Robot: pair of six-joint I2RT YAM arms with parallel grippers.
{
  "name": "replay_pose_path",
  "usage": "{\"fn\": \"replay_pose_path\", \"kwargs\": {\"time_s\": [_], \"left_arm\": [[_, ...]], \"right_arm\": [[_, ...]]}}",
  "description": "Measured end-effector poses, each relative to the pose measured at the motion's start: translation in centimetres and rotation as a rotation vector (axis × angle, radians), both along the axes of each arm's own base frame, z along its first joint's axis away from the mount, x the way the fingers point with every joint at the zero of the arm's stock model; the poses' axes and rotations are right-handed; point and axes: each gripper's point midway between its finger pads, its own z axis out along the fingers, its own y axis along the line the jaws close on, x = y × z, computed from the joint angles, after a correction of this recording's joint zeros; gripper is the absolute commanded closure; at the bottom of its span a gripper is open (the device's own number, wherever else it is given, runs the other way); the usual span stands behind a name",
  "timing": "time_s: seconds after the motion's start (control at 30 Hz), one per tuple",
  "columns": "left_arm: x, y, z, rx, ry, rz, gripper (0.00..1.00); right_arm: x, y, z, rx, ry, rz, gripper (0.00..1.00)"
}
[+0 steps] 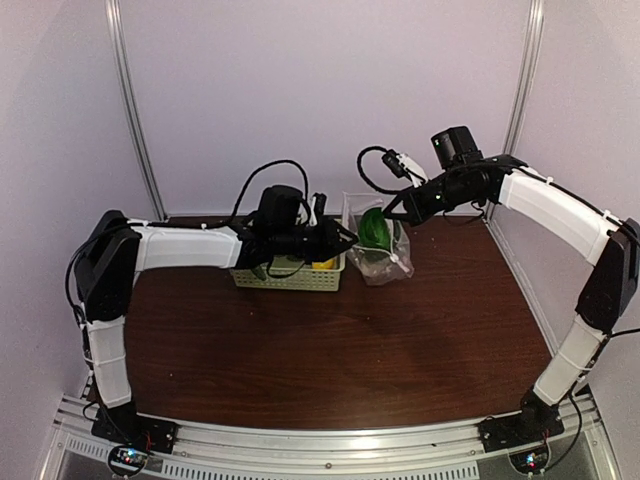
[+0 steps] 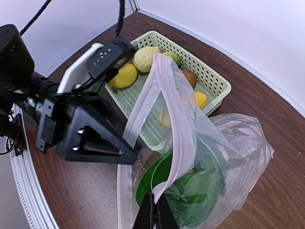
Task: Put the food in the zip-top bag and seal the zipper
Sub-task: Adjust the zipper food storage bag at the center of the board.
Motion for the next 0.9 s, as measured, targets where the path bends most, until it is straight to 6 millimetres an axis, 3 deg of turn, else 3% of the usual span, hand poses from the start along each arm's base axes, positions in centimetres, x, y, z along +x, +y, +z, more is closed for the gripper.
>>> {"fn": "replay_pose_path", "kwargs": {"time_s": [0.07, 0.17, 0.23, 0.3, 0.4, 0.47, 0.53, 0.6, 0.7, 0.8, 0.9], "left_arm": [[1.3, -0.5, -0.7, 0.002, 0.013, 0.016, 1.0], [2.7, -1.2, -1.7, 0.003, 0.022, 0.026, 1.0], [3.5, -2.2, -1.2, -0.019, 0.006, 0.01, 1.0], [3.9, -3.6, 1.0, -0.078, -0.053, -0.031, 1.0], [2.8, -5.5, 7.1, -0.243, -0.249, -0.125, 1.0], [1.3, -6.1, 10.6, -0.321, -0.37, -0.154, 1.0], [0.8, -6.7, 12.0, -0.333, -0.414, -0.149, 1.0], [0.6, -7.7, 12.5, -0.326, -0.413, -0.154, 1.0], [1.5, -8.6, 11.4, -0.325, -0.374, -0.158, 1.0], [3.6, -9.9, 7.9, -0.287, -0.292, -0.152, 1.0], [5.6, -11.2, 4.5, -0.269, -0.222, -0.165, 1.0]], "right_arm": [[0.1, 0.0, 0.0, 0.002, -0.003, 0.0, 1.0], [0.6, -0.4, -0.2, -0.024, -0.018, -0.031, 1.0], [1.8, -1.7, 0.3, -0.084, -0.057, -0.1, 1.0], [3.5, -3.6, 2.2, -0.128, -0.124, -0.19, 1.0], [6.0, -7.6, 7.5, -0.146, -0.279, -0.35, 1.0], [5.8, -10.4, 10.6, -0.149, -0.367, -0.443, 1.0], [4.6, -11.8, 12.4, -0.148, -0.422, -0.481, 1.0], [3.1, -12.4, 13.0, -0.149, -0.454, -0.489, 1.0], [2.6, -13.0, 11.4, -0.184, -0.454, -0.502, 1.0], [3.6, -14.1, 8.6, -0.278, -0.435, -0.54, 1.0], [5.7, -15.7, 7.6, -0.352, -0.439, -0.606, 1.0]]}}
